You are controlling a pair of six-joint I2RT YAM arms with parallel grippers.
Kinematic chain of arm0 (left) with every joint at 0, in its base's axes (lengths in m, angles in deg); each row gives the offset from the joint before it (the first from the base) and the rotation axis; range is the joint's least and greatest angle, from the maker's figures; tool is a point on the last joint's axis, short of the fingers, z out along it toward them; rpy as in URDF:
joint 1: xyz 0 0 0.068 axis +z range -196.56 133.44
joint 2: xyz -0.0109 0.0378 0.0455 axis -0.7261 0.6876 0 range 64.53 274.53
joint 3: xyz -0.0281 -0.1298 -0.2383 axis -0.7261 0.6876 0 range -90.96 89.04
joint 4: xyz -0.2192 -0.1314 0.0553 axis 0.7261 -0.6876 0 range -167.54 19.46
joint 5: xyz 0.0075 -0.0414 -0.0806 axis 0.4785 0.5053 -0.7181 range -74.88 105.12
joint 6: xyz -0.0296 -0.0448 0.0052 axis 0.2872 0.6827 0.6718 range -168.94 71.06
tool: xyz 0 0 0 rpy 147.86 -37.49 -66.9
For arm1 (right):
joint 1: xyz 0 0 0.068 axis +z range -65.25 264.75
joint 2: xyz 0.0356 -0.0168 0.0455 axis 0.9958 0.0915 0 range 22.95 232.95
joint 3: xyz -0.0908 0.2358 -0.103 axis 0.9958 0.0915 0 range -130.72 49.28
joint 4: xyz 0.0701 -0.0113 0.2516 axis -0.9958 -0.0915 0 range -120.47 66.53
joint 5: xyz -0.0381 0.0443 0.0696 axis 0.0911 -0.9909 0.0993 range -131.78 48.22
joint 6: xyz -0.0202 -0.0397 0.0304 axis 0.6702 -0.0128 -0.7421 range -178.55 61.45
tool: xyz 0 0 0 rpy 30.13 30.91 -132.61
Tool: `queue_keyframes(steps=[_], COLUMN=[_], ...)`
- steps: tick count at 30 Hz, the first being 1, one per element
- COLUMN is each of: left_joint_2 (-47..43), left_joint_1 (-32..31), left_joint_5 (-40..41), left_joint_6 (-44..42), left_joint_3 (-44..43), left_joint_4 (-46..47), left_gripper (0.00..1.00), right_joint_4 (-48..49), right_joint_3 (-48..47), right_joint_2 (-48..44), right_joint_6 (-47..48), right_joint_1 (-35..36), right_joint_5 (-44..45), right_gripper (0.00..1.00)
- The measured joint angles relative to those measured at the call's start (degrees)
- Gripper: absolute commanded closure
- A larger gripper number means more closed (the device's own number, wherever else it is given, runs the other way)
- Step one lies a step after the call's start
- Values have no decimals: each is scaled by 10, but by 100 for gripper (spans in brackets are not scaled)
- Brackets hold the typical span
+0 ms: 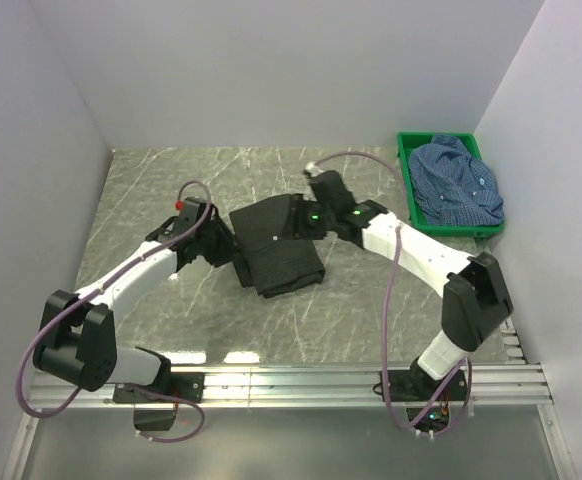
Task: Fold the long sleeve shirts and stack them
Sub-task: Fold the shirt
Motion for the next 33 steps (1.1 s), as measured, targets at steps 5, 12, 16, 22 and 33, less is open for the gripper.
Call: queue_keyframes(steps=[5,12,16,22,33], left_joint_2=[13,110,140,139,144], left_joint_1=[-80,-142,-143,-146,-146], left_joint_5=[-26,-84,-99,-99,-100], left_joint_6=[2,-14,-22,-38,-58], left_joint_3=[-54,-78,-65,-59,-58], left_joint_4=[2,26,29,29,28], left_gripper=[63,74,73,73,74], right_joint_4=[78,177,194,218,236], right_joint_3=[139,248,268,297,302], right_joint_2=[-51,-62,-63,-74,-71], right_joint_6=[-29,-61,-56,-54,-63], right_joint_1=[-85,-123,-134,-142,-144], right_joint_5=[-95,-211,-231,-250,-282], right_gripper=[49,49,49,50,50])
